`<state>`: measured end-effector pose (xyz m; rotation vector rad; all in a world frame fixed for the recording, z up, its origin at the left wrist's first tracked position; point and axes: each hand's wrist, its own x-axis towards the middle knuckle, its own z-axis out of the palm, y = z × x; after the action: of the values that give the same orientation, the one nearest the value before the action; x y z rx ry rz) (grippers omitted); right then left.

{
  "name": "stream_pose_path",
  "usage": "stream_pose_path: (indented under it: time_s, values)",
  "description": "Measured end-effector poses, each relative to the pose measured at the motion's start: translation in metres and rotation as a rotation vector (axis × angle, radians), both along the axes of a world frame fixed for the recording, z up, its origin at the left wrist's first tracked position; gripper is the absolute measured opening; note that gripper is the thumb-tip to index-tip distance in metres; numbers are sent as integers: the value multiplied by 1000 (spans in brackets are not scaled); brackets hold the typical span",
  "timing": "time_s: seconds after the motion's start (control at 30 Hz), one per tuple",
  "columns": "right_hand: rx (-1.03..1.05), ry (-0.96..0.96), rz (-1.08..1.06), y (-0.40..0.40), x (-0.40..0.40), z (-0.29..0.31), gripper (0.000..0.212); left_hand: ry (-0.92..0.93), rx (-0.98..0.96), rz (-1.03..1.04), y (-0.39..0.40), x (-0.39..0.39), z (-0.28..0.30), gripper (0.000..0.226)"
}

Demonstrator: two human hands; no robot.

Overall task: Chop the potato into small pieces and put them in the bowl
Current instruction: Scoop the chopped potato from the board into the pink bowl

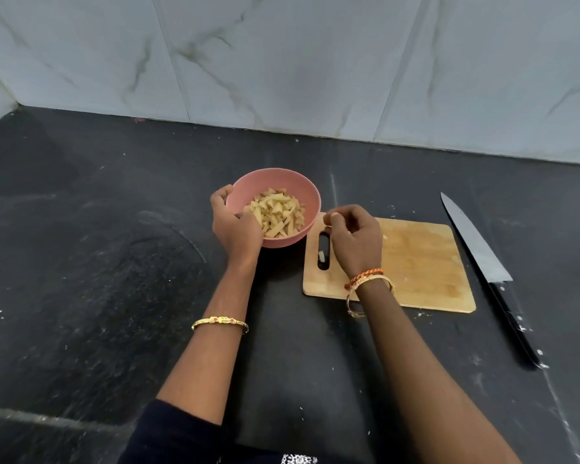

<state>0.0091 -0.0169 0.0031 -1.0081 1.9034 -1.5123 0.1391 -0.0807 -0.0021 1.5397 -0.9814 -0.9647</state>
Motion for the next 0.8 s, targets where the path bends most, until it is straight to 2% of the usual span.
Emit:
stream_pose_path:
  time_s: [0.07, 0.2, 0.27, 0.33, 0.43, 0.5, 0.53, 0.6, 0.67, 0.8]
  values:
    - [-98, -363, -45, -3, 3, 8, 20, -24, 5, -9, 3, -1, -2, 52]
    - [-311, -915, 130, -36, 20, 55, 28, -47, -6, -19, 11, 0, -4, 54]
    - [-310, -1045, 207, -54, 27, 67, 33, -44, -13, -14, 13, 0, -4, 55]
    - [-224, -877, 252, -65, 29, 65, 34, -40, -10, -20, 15, 1, -4, 57]
    - [-58, -268, 215, -62, 12, 53, 25, -47, -29, -25, 15, 3, -6, 59]
    - [163, 154, 150, -45, -11, 46, 14, -47, -39, -11, 14, 2, -6, 60]
    - [291, 280, 157, -35, -20, 41, 11, -47, -42, 0, 13, 2, -5, 60]
    - [537, 399, 248, -16, -29, 28, 12, -55, -43, 10, 12, 1, -4, 58]
    - [695, 500, 366, -5, -25, 14, 19, -62, -34, 8, 10, 2, -6, 55]
    - [730, 717, 403, -2, -11, -4, 29, -76, -12, -20, 11, 3, -7, 50]
